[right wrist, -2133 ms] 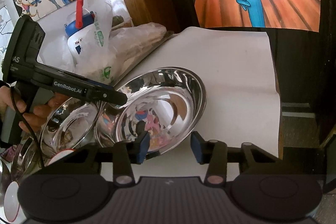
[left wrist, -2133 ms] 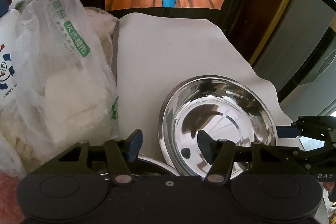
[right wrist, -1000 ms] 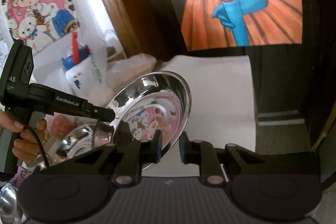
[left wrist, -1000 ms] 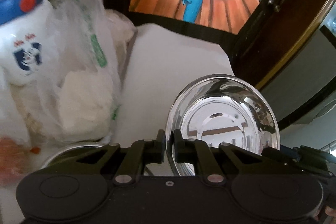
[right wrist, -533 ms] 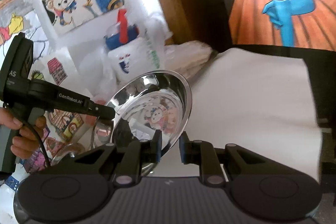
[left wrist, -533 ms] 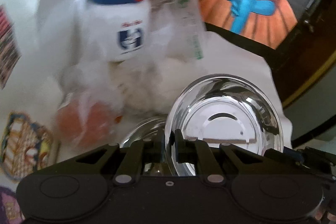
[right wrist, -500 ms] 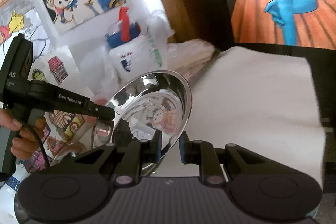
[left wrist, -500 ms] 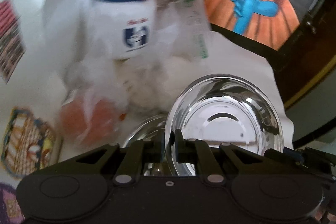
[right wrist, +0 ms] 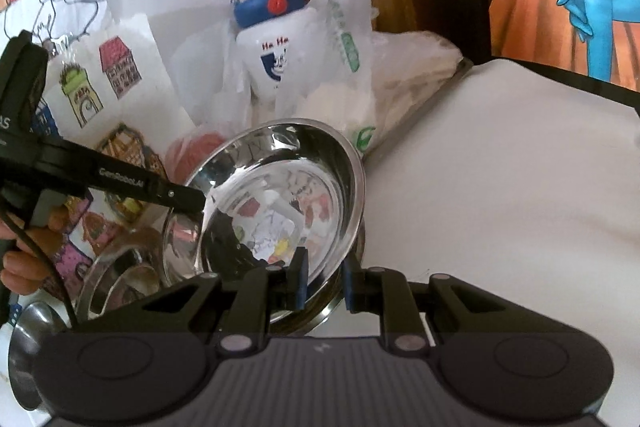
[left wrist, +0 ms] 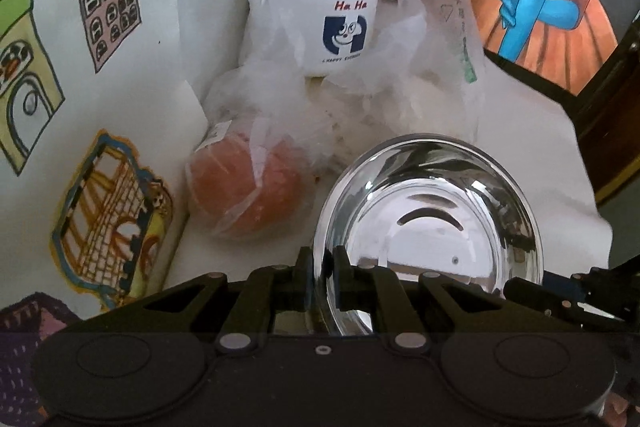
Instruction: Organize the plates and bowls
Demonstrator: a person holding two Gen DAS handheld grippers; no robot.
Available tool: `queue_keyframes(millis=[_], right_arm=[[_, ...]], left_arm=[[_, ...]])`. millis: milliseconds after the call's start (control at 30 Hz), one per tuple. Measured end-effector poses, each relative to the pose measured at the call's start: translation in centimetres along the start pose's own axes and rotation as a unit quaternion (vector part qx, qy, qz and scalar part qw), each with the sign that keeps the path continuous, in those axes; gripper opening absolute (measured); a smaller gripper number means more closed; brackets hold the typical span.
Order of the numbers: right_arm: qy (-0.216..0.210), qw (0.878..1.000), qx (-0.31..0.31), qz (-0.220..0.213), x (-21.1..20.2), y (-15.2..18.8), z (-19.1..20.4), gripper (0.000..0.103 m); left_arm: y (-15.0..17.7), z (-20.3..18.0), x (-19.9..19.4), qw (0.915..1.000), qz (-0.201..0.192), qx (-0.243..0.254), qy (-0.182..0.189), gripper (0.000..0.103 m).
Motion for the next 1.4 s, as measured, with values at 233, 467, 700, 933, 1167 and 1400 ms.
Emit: queue_keyframes(millis=[233, 467, 700, 933, 1167, 1400], right_arm=[[0.004, 1.000, -0.021, 0.012, 0.6, -0.1, 0.5, 0.020], [0.024, 0.998, -0.053, 0.027, 1.1, -0.3, 1.1, 0.022], [0.046, 0.993, -0.097, 0.043, 1.4, -0.1, 2.0, 0.030], [0.059, 0.990, -0.119, 0.055, 1.6, 0.0, 2.4, 0.033], [0.065, 0.987, -0.131, 0.069, 1.3, 0.1, 2.4, 0.037], [0.067, 0.986, -0.134, 0.072, 1.1, 0.4, 2.4, 0.042]], left_arm=[[0.4, 0.4, 0.7, 0.9998, 0.015, -0.002, -0.011, 0.012], [0.4, 0.3, 0.8, 0.9996, 0.022, 0.002, -0.019, 0.012], [0.2, 0.0, 0.9, 0.9987, 0.030, 0.024, -0.035, 0.014], [0.0, -0.5, 1.3, 0.9969, 0.037, 0.049, -0.049, 0.016], [-0.1, -1.3, 1.5, 0.9943, 0.042, 0.074, -0.064, 0.016], [-0.1, -1.5, 1.2, 0.9936, 0.045, 0.079, -0.068, 0.017]])
Point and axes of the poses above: each gripper's, at about its wrist camera, not at the fingertips, and x roughly the way its jaws point, z to its left, y to its underside, the point moved 7 cm from there along x, roughly the way its jaws point
